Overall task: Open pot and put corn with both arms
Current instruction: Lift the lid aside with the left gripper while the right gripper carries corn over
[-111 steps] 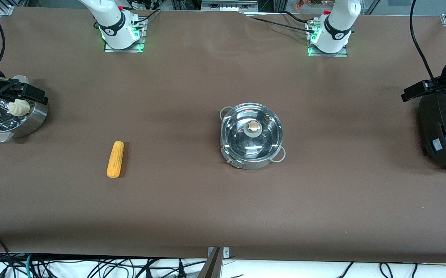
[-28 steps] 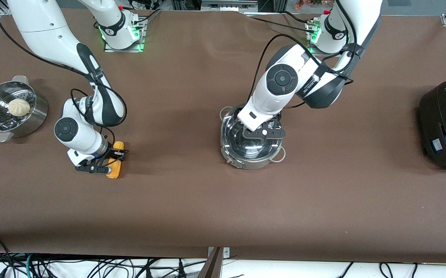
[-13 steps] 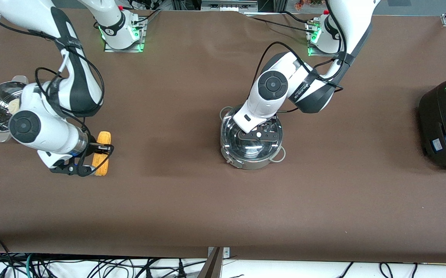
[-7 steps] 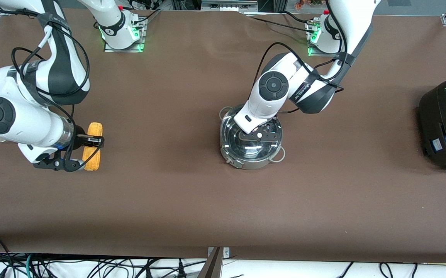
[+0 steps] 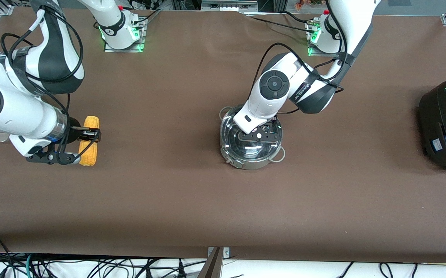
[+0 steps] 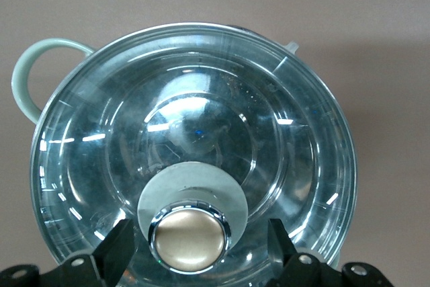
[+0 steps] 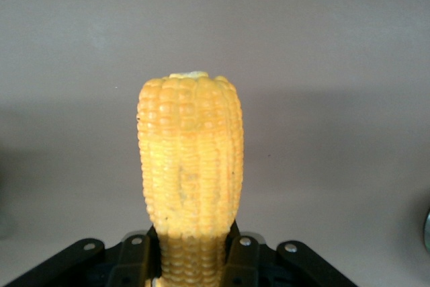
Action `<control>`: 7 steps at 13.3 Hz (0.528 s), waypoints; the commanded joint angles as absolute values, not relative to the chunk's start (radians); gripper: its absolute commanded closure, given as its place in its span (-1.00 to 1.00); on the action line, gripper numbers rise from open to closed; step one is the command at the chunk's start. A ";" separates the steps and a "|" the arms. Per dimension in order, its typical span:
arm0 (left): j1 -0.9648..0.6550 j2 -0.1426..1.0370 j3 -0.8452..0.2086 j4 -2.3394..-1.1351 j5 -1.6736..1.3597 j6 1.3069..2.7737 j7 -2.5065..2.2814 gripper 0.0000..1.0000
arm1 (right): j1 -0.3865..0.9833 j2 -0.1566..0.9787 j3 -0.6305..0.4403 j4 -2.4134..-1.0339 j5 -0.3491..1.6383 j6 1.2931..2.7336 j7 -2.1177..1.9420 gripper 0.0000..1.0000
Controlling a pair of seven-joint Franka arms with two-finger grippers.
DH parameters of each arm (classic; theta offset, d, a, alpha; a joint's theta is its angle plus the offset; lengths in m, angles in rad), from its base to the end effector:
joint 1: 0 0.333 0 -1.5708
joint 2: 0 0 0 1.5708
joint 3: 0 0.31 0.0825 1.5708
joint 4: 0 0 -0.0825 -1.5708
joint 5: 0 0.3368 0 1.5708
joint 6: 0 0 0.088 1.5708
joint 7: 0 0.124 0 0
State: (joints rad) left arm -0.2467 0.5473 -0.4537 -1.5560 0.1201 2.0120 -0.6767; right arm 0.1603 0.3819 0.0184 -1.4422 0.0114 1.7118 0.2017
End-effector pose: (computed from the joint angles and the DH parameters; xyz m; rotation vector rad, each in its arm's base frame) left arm 0.5210 -0.3723 0.3508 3.0639 -0.0355 -0.1619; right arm 0.6027 0.1085 0.4524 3.1328 -0.0410 -0.1782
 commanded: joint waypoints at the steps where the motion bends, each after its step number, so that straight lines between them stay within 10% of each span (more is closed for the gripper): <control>1: -0.247 0.551 -0.449 -1.563 0.130 2.034 -0.661 -0.76 | 0.156 0.374 0.034 -1.427 0.014 1.690 0.202 1.00; 4: -0.247 0.552 -0.449 -1.568 0.133 2.034 -0.660 -0.57 | 0.156 0.374 0.034 -1.427 0.014 1.690 0.202 1.00; 7: -0.247 0.554 -0.445 -1.568 0.133 2.034 -0.658 0.03 | 0.158 0.374 0.040 -1.427 0.014 1.690 0.202 1.00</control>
State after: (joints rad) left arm -0.2467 0.5558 -0.4501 -1.5619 0.1201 2.0207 -0.6767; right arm 0.1606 0.3819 0.0300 -1.4395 0.0114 1.7117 0.2017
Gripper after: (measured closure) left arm 0.313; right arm 0.678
